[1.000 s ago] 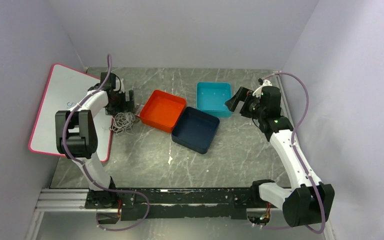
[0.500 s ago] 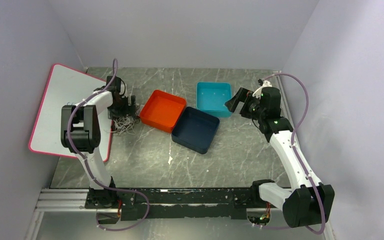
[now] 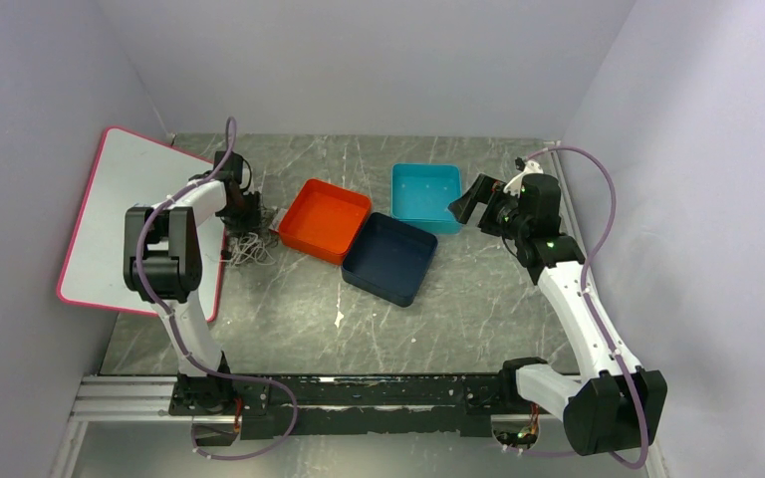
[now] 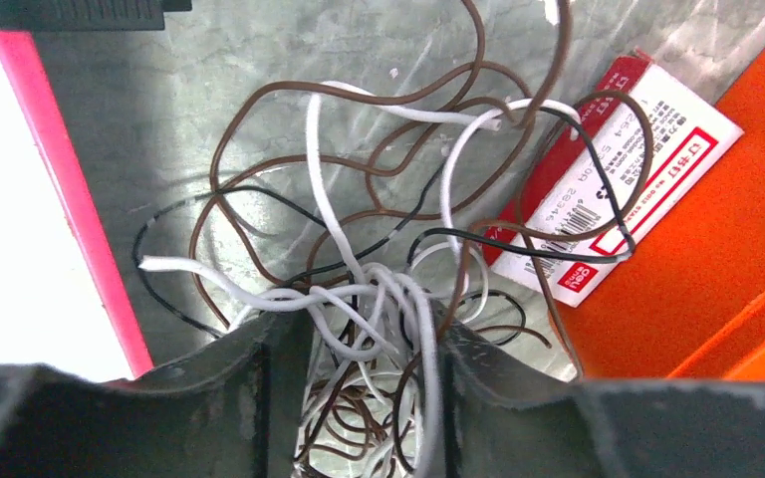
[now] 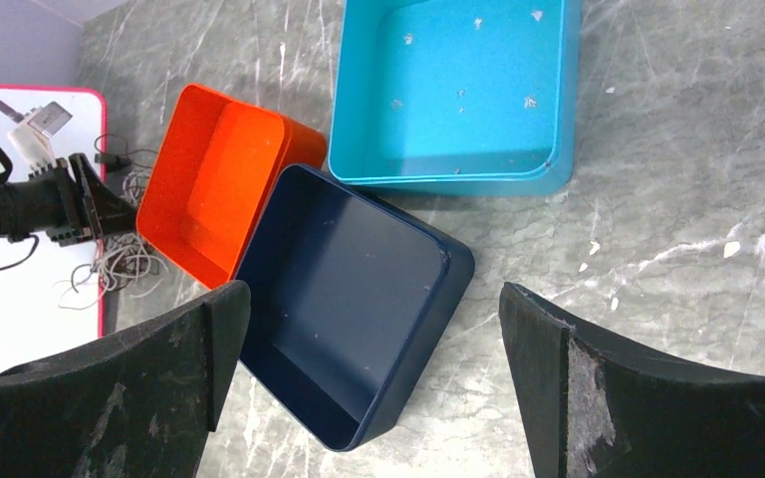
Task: Untangle the cables
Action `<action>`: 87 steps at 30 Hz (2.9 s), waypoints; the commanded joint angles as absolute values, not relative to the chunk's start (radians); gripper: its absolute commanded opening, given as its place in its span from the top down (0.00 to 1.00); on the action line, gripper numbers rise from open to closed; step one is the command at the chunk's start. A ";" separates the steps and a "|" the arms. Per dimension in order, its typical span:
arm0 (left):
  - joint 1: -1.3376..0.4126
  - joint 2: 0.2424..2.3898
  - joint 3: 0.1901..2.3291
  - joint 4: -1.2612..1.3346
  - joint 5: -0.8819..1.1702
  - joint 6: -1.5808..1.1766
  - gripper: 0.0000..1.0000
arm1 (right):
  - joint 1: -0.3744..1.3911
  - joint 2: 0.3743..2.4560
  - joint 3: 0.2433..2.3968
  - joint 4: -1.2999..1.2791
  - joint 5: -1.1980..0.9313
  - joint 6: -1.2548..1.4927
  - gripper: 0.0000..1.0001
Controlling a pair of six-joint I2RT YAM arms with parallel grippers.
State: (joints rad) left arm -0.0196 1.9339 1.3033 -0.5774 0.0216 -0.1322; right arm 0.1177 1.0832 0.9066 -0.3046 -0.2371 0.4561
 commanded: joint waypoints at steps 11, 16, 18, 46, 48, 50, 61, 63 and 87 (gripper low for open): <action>-0.029 1.707 1.312 -0.616 -0.051 -0.158 0.93 | 0.109 1.056 0.903 -0.309 -0.224 0.450 0.00; -0.029 1.587 1.286 -0.660 -0.086 -0.161 0.93 | 0.109 1.056 0.907 -0.309 -0.221 0.449 0.00; -0.029 1.535 1.270 -0.679 -0.101 -0.164 0.93 | 0.109 1.059 0.907 -0.308 -0.223 0.447 0.00; -0.680 1.114 1.085 -1.067 -0.232 -0.503 0.93 | 0.109 1.046 0.908 -0.309 -0.256 0.430 0.00; -0.701 1.129 1.073 -1.040 -0.220 -0.499 0.93 | 0.109 1.046 0.900 -0.303 -0.259 0.436 0.00; -0.710 1.162 1.071 -1.024 -0.224 -0.487 0.93 | 0.109 1.050 0.899 -0.304 -0.266 0.437 0.00; -0.715 1.384 1.044 -0.806 -0.306 -0.377 0.73 | 0.109 1.040 0.908 -0.326 -0.258 0.428 0.00; -0.715 1.400 1.021 -0.744 -0.302 -0.344 0.59 | 0.109 1.043 0.905 -0.323 -0.253 0.428 0.00; -0.316 1.116 1.023 -0.632 -0.123 -0.413 0.17 | 0.107 1.006 0.870 -0.303 0.006 0.471 0.03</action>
